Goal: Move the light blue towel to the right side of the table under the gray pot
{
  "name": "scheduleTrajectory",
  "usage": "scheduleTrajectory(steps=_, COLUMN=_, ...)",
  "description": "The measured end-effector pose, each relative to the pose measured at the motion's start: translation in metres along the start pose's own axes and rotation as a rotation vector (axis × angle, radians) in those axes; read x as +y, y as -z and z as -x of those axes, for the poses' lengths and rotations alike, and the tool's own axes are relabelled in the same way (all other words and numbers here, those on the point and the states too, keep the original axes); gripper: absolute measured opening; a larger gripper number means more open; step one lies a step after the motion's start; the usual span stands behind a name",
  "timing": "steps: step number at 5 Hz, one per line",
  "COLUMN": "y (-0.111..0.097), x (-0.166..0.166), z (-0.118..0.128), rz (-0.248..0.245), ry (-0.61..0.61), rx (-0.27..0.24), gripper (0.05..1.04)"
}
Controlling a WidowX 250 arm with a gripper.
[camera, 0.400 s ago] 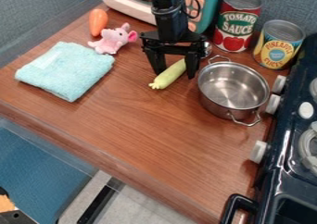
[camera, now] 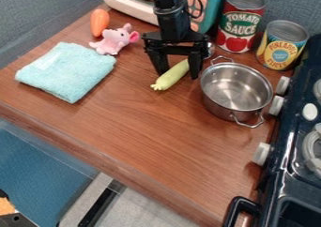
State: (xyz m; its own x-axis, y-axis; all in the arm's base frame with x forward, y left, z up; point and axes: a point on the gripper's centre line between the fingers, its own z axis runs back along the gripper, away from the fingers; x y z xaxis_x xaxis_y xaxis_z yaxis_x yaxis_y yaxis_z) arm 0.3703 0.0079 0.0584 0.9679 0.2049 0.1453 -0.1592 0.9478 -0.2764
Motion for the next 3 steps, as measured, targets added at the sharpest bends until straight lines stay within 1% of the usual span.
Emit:
scheduleTrajectory(steps=1, y=-0.029, x=0.004, z=-0.004, rz=0.060, ry=-0.054, rx=-0.042, gripper=0.999)
scheduleTrajectory(steps=2, y=-0.074, x=0.007, z=-0.007, rz=0.076, ry=-0.058, rx=-0.148, gripper=0.999)
scheduleTrajectory(steps=3, y=-0.112, x=0.025, z=-0.001, rz=0.061, ry=-0.107, rx=-0.232, gripper=0.999)
